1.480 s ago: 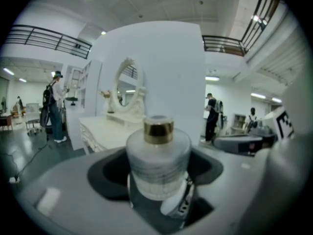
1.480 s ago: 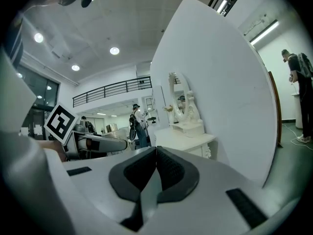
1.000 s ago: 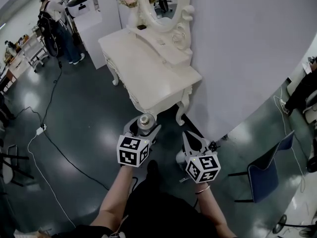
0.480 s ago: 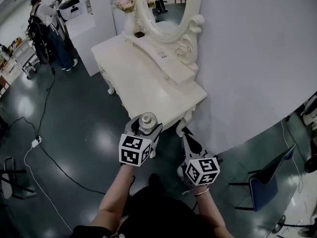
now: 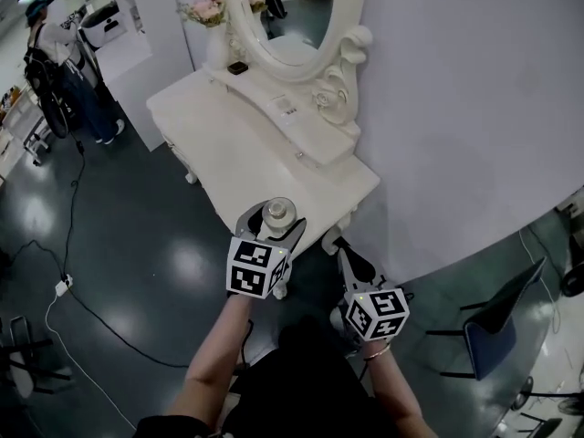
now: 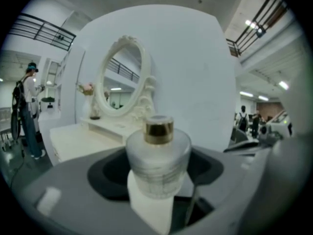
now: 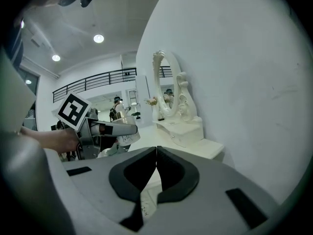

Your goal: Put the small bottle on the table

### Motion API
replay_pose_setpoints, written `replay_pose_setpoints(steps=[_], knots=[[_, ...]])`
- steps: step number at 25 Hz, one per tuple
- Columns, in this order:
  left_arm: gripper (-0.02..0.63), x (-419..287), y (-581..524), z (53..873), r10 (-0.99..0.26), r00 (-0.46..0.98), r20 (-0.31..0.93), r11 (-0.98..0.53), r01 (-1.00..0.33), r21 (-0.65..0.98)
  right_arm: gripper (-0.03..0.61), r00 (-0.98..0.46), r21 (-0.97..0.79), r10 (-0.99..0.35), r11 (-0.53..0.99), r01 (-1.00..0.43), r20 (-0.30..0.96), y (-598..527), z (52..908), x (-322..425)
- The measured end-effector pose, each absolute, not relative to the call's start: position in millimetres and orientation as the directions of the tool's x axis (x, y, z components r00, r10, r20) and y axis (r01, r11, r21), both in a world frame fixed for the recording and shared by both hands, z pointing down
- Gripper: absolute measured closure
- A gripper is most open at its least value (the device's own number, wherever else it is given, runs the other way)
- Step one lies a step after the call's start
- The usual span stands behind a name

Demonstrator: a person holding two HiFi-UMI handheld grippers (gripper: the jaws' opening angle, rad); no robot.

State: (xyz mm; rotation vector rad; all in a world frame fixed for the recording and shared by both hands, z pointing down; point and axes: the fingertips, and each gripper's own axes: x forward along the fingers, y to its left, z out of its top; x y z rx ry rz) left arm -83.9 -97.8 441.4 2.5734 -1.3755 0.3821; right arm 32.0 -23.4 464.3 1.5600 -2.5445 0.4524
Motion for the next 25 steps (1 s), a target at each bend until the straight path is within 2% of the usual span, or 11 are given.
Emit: replay_pose_setpoints(steps=[25], knots=[[0.278, -15.8, -289.6, 470.6, -0.751, 0.558, 0.353, -0.572, -0.817, 0.076, 0.574, -0.425, -0.211, -0.858, 0.376, -0.902, 0.288, -158.8, 479.1, 73.4]])
